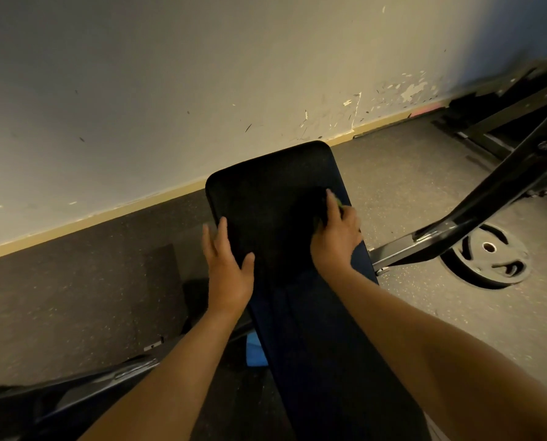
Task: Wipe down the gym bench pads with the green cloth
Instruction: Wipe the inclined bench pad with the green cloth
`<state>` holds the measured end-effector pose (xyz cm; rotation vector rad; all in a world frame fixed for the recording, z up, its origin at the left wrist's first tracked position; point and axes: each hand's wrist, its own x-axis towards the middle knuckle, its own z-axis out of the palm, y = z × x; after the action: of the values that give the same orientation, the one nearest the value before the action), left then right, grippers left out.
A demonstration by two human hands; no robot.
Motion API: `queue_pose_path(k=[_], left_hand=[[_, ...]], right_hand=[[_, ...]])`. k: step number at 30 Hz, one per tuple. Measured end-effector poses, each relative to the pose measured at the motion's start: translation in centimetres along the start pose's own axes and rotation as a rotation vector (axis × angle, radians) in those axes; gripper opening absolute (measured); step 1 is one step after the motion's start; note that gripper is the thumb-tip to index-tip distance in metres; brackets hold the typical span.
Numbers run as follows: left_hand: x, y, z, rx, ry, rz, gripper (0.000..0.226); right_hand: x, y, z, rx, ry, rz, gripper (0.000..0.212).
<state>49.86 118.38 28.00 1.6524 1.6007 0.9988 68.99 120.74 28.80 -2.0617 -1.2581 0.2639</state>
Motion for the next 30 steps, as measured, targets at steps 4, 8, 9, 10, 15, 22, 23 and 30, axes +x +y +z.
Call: queue_pose_path(k=[4,8,9,10,15,22,23,30], left_hand=[[-0.5,-0.8,0.5,-0.167,0.072,-0.095,0.086],[-0.4,-1.5,0.5,-0.256,0.082,-0.119,0.079],[-0.4,-1.5,0.4,-0.288,0.079,-0.128,0.077],[-0.4,-1.5,0.4,-0.322,0.073,-0.141,0.075],[-0.4,-1.8,-0.6,-0.373,0.006,-0.176,0.065],[-1.0,-2.3,-1.2,-0.356,0.013,-0.221,0.038],[-1.0,-2.3,-1.1,-0.358,0.019,-0.227,0.037],[-1.7,-2.4,-2.4,-0.449,-0.091,-0.301,0.035]], right_hand=[[0.4,-1.2,0.6,-0.027,-0.018,0.176,0.070],[-3.4,-3.3,3.0,-0.039,-0.088,-0.047,0.069],[-4.5,-3.8,3.5,-0.051,-0.123,-0.127,0.069],[-5.4,-4.3,3.9,-0.075,-0.165,-0.207,0.069],[-5.0,-4.3,3.2,-0.179,-0.283,-0.519,0.068],[-0.9,-5.7,2.3,-0.051,-0.089,-0.033,0.064],[-2.0,-6.2,2.9,-0.066,-0.105,-0.091,0.065],[-7.4,-6.6,5.1,-0.184,-0.235,-0.429,0.070]])
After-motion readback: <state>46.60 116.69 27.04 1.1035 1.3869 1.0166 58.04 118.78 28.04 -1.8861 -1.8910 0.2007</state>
